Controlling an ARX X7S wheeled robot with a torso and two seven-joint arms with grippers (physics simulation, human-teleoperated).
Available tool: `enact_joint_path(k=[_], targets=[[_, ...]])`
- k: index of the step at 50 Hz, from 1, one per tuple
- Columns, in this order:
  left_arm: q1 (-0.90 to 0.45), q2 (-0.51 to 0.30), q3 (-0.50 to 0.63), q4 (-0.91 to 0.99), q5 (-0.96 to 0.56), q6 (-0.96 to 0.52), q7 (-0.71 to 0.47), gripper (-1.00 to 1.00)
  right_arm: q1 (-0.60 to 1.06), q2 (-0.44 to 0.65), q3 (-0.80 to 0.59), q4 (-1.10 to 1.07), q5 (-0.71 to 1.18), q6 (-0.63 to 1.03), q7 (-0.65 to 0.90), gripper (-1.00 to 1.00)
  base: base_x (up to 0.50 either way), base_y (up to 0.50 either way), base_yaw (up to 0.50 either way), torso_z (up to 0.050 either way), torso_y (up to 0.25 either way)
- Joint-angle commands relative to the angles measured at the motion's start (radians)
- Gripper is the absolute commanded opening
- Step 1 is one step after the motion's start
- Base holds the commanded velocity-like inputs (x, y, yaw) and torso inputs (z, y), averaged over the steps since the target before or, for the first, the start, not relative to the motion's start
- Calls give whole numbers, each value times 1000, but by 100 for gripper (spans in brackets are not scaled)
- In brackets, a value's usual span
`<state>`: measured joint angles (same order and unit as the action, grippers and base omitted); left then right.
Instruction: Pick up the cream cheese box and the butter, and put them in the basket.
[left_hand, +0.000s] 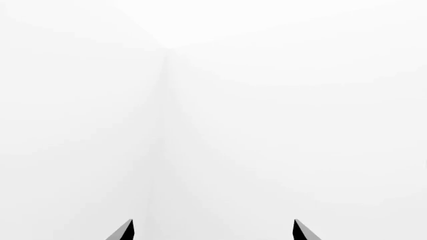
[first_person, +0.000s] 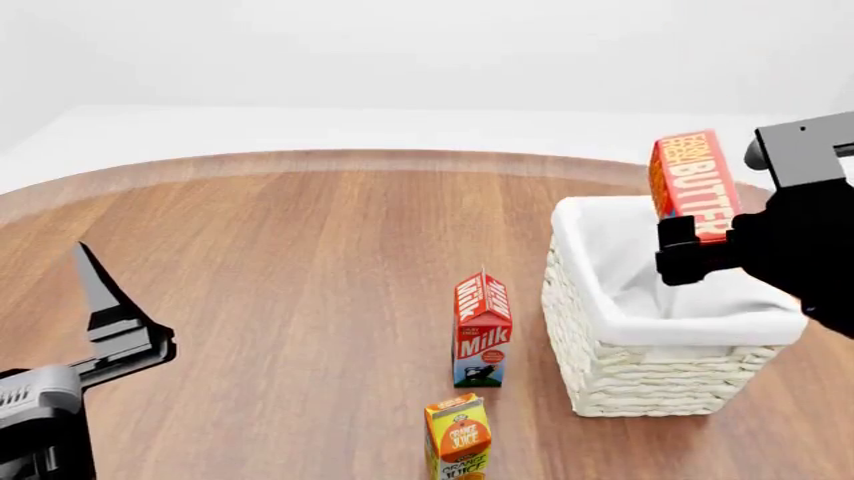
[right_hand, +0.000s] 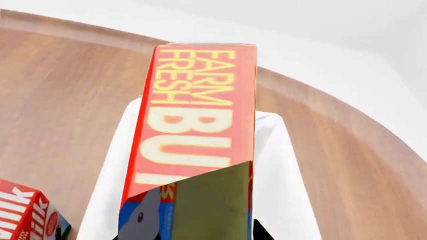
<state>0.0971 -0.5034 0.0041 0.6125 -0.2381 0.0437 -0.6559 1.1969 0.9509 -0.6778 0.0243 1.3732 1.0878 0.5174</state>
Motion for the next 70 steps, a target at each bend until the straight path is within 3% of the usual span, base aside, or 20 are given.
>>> enact_joint_path(k=[1,61,62,70], targets=[[-3,15,-13,-6,25,7,24,100,-3,-24,19,75,-113,-35,-72,-100,0,0,0,0,10],[6,9,-14,-11,16,9,19,100,30,-270,-133,555,-384,-239,-293,-100,0,0,0,1,1],[5,9,-12,-11,17,9,19,100,33,-268,-135,557,-389,-238,-289,100,0,0,0,0,0],[2,9,-5,-13,18,6,20,100,37,-259,-135,544,-389,-230,-285,100,0,0,0,0,0]])
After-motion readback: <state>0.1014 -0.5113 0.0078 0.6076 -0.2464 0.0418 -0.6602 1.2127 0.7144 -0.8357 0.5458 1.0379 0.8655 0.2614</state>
